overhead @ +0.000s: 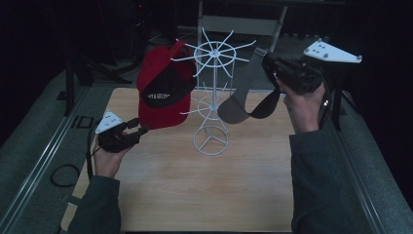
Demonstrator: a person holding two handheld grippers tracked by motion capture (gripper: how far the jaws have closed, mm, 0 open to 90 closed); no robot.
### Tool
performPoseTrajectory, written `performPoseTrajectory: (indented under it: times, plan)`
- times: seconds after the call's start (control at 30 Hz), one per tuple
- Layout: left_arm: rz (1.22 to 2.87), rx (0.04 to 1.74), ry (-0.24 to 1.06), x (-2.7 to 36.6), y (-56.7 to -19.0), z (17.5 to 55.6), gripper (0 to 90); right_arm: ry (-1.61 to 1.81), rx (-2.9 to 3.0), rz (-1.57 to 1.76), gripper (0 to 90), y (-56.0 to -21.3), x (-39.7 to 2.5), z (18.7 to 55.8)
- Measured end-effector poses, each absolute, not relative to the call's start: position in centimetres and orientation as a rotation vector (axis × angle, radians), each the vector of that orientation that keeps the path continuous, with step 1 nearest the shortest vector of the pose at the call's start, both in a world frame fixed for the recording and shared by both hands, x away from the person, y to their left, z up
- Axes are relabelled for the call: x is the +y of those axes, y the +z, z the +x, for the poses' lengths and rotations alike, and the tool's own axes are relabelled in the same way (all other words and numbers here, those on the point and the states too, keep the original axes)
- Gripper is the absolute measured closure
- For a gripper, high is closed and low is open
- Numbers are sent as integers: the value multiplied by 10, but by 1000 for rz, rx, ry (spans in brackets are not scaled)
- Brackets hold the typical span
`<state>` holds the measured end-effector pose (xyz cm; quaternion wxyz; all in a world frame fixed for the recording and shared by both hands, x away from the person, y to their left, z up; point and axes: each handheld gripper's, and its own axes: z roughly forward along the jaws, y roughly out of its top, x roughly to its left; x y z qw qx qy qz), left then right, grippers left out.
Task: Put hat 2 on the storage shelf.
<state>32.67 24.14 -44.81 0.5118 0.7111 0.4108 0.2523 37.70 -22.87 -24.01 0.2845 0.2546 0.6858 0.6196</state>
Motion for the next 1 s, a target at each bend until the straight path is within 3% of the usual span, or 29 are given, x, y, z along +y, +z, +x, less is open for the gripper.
performPoseTrajectory:
  times: [1.0]
  plan:
    - [1712, 981, 611, 239, -447, 327, 527, 1553, 1962, 721, 880, -270, -211, 389]
